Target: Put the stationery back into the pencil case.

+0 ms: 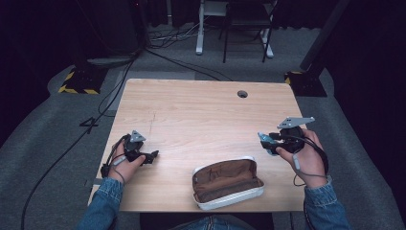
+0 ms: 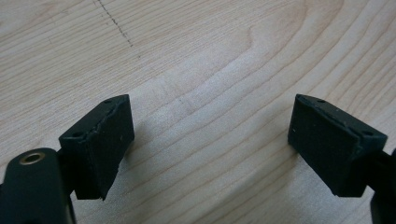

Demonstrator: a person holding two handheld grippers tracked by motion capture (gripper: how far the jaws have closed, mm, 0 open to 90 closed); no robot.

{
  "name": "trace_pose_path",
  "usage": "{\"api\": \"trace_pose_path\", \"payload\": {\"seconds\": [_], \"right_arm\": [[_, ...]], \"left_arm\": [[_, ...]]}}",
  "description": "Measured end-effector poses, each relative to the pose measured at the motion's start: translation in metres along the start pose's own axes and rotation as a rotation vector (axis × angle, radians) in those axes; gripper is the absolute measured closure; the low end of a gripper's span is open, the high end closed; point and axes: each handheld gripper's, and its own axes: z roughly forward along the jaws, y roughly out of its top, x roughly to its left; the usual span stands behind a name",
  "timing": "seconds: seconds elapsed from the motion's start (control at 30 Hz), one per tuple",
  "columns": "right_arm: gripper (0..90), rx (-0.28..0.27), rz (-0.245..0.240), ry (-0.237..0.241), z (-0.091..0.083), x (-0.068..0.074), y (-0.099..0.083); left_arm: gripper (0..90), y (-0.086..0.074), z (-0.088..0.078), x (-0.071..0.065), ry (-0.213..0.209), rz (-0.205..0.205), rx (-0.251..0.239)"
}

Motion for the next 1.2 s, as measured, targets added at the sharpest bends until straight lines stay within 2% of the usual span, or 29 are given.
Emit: {"api": "trace_pose_path", "payload": {"seconds": [0.37, 0.63, 1.2], "right_arm": [[50.6, -0.027, -0.059, 0.061, -0.013, 0.031, 0.013], [50.6, -0.024, -0.115, 0.100, -0.018, 0.053, 0.019], [50.6, 0.012, -0.211, 0.210, -0.009, 0.097, 0.025]], "left_arm": [[14.7, 0.000, 0.000, 0.000, 0.000, 0.000, 0.000], [14.6, 0.000, 0.000, 0.000, 0.000, 0.000, 0.000], [14.7, 0.000, 0.000, 0.000, 0.000, 0.000, 0.000]]}}
